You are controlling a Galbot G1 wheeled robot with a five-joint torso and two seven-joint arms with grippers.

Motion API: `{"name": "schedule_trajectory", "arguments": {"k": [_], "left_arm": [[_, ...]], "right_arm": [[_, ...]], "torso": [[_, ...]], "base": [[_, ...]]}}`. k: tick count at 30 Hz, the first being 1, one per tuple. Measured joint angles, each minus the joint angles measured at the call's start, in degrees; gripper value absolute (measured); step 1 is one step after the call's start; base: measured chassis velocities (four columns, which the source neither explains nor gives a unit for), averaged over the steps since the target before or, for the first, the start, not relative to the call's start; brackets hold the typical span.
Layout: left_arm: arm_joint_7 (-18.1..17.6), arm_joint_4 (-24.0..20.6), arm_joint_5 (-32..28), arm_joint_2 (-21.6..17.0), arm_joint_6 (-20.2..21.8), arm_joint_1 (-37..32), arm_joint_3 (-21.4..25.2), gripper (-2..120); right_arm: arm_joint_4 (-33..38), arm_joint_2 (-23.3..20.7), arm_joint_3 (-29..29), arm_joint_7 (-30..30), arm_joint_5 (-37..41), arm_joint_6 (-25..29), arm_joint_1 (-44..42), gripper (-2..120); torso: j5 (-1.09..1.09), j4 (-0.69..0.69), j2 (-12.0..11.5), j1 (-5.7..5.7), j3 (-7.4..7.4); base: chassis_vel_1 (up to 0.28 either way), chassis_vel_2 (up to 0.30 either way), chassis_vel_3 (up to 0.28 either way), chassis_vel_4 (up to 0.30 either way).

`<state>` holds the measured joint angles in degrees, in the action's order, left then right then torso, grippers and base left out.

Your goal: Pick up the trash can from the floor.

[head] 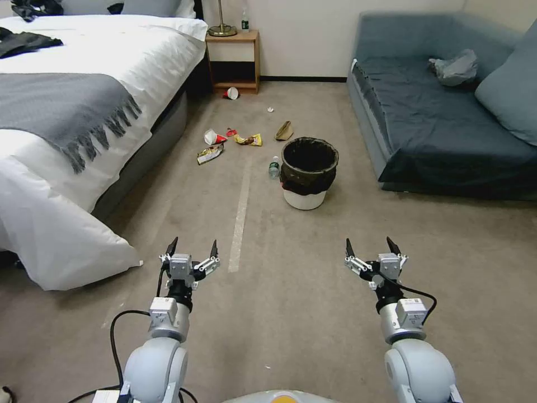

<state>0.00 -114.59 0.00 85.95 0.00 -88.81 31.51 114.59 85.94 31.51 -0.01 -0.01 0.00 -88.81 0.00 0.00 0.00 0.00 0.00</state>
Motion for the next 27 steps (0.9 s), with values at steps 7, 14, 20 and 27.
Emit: {"name": "schedule_trajectory", "arguments": {"k": [7,14,20,27], "left_arm": [[0.0,0.0,0.0,0.0,0.0,0.0,0.0,100],[0.0,0.0,0.0,0.0,0.0,0.0,0.0,100],[0.0,0.0,0.0,0.0,0.0,0.0,0.0,100],[0.0,0.0,0.0,0.0,0.0,0.0,0.0,100]], "right_arm": [[0.0,0.0,0.0,0.0,0.0,0.0,0.0,100],[0.0,0.0,0.0,0.0,0.0,0.0,0.0,100],[0.0,0.0,0.0,0.0,0.0,0.0,0.0,100],[0.0,0.0,0.0,0.0,0.0,0.0,0.0,100]], "torso": [[0.0,0.0,0.0,0.0,0.0],[0.0,0.0,0.0,0.0,0.0],[0.0,0.0,0.0,0.0,0.0],[0.0,0.0,0.0,0.0,0.0]], "base": [[0.0,0.0,0.0,0.0],[0.0,0.0,0.0,0.0],[0.0,0.0,0.0,0.0],[0.0,0.0,0.0,0.0]]}}
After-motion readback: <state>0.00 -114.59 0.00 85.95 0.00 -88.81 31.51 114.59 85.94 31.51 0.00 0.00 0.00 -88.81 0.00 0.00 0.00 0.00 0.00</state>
